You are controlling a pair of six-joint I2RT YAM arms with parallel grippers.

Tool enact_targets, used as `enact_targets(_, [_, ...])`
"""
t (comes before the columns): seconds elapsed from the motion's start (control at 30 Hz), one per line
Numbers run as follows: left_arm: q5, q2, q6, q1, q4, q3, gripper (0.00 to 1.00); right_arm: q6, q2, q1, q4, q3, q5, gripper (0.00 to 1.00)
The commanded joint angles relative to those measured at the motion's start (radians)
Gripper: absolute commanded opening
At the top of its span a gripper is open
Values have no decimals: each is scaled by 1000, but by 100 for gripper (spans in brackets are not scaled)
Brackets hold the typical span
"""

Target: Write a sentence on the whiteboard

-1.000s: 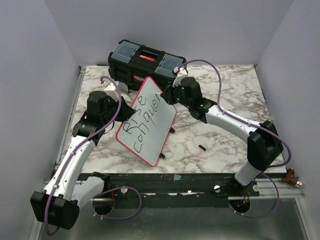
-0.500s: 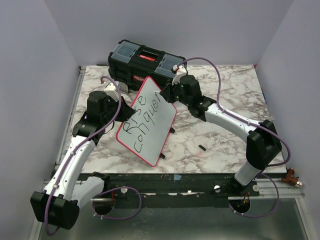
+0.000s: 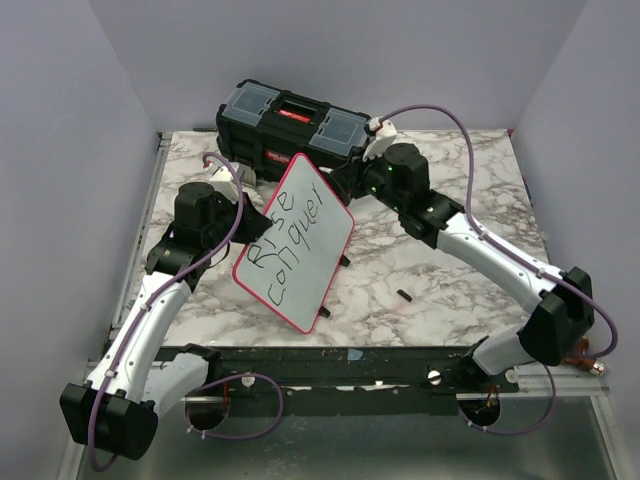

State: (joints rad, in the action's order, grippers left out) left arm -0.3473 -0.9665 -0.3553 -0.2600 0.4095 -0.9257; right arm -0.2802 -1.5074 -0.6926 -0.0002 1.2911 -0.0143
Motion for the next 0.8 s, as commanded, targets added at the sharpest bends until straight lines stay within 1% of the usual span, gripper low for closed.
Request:
enact_targets(0.0, [36, 3, 119, -16, 68, 6, 0, -8, 89, -6, -45, -27, -15, 1])
enact_targets(0.43, [42, 3, 119, -19, 70, 8, 0, -55, 290, -5, -89, -176, 8, 1])
enact_targets(0.47, [43, 1, 119, -20, 71, 8, 0, -61, 301, -5, -93, -188, 39, 1])
enact_targets(0.77, [40, -3, 121, -25, 70, 4, 0, -110, 407, -5, -110, -315, 106, 1])
